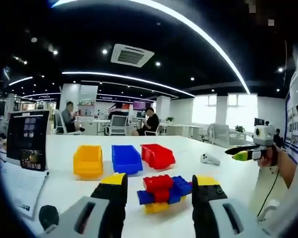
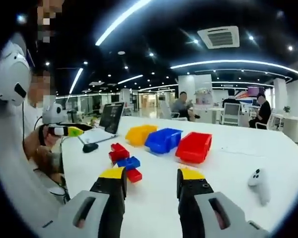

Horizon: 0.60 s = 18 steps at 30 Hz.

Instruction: Take apart the toy blocks one by one and place each separated block into its matching bin, sorting the blocks by their type until all the connected pieces are disassembled and separated into the correct bins

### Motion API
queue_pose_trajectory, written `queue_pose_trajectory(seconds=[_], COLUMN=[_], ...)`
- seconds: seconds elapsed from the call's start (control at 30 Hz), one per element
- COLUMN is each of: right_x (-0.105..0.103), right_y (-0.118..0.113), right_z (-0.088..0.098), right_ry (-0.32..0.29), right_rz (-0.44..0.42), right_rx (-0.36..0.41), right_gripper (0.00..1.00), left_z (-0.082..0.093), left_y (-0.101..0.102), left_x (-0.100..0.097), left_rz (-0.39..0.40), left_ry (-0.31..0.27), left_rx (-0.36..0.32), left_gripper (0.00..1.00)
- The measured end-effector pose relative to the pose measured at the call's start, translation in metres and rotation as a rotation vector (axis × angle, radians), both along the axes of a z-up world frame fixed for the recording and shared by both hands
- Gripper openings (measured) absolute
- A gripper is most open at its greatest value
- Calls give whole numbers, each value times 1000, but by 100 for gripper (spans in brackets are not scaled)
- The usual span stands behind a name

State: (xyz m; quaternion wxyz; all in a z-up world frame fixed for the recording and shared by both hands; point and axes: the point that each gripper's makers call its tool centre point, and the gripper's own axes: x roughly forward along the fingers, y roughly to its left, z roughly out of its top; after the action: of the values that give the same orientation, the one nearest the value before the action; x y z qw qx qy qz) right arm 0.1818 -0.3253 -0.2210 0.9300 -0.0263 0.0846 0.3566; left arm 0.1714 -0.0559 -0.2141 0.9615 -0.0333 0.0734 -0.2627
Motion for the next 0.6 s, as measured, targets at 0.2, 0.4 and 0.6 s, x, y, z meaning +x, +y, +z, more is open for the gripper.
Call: queue_pose_trajectory(seconds=[0.2,0.4,0.6], right_x=[8,15,19], right_y=[-7,1,31], right_z=[3,-2,-16], right_ry=[7,18,34], right_rz=[-15,40,150], right_rx=[22,28,-55], right_gripper=[41,41,41], left_z=[-1,-4,-19], left_y=[-8,-24,-31], left_x=[17,24,40], left_rz=[-15,-199,-370], left_ry=[12,-21,-28], left_rx=[11,102,192], left_gripper=[53,53,57])
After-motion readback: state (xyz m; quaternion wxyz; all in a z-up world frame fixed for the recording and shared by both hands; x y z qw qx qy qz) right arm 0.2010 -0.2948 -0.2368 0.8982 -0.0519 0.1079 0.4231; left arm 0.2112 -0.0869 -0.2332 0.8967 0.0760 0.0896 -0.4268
